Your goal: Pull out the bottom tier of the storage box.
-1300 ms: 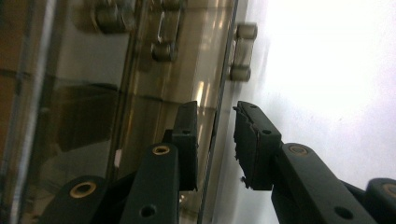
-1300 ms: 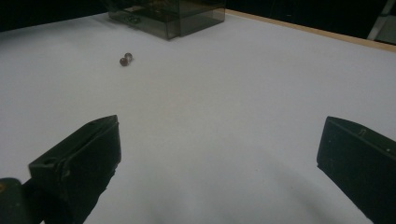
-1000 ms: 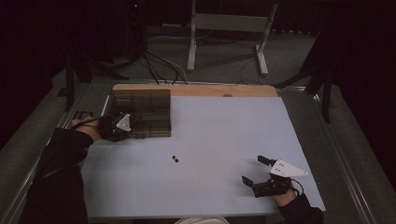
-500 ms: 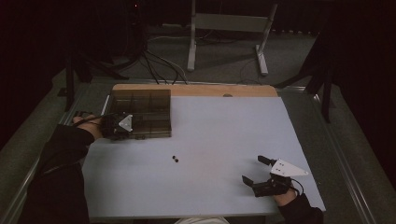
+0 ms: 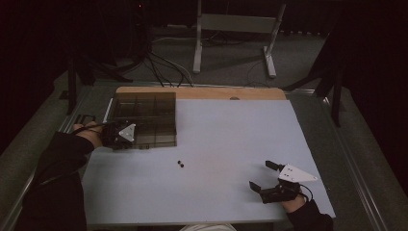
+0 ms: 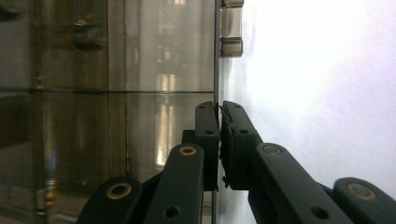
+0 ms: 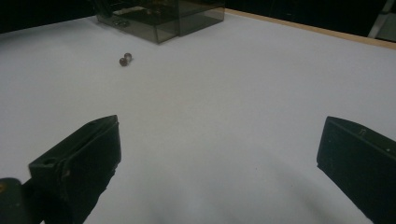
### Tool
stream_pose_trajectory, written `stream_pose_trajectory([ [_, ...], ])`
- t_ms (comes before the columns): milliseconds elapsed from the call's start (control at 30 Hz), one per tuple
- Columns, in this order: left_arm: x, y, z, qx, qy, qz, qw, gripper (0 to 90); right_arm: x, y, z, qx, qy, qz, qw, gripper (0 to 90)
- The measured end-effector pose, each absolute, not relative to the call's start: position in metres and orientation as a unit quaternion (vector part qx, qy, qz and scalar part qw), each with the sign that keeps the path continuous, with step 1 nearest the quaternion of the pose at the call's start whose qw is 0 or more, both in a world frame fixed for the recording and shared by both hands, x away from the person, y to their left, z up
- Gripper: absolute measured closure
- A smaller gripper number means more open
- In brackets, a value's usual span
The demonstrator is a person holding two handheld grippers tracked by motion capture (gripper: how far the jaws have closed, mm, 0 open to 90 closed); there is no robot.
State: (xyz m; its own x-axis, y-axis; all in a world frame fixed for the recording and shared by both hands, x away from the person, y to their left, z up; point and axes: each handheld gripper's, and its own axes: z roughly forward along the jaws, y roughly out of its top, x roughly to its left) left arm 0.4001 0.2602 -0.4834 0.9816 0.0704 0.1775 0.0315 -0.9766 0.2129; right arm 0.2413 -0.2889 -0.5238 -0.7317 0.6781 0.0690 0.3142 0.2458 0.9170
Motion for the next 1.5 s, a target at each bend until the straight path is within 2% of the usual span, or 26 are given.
stream_pose_trajectory([
  [933,0.375,0.267,-0.482,0.991,0.003,0.074,0.116,88.1,0.241,-0.289,-0.524,0.322,0.770,0.521,0.177,0.1],
  [1500,0.376,0.270,-0.483,0.989,0.039,0.063,0.129,87.6,0.241,-0.288,-0.524,0.322,0.771,0.519,0.179,0.1],
])
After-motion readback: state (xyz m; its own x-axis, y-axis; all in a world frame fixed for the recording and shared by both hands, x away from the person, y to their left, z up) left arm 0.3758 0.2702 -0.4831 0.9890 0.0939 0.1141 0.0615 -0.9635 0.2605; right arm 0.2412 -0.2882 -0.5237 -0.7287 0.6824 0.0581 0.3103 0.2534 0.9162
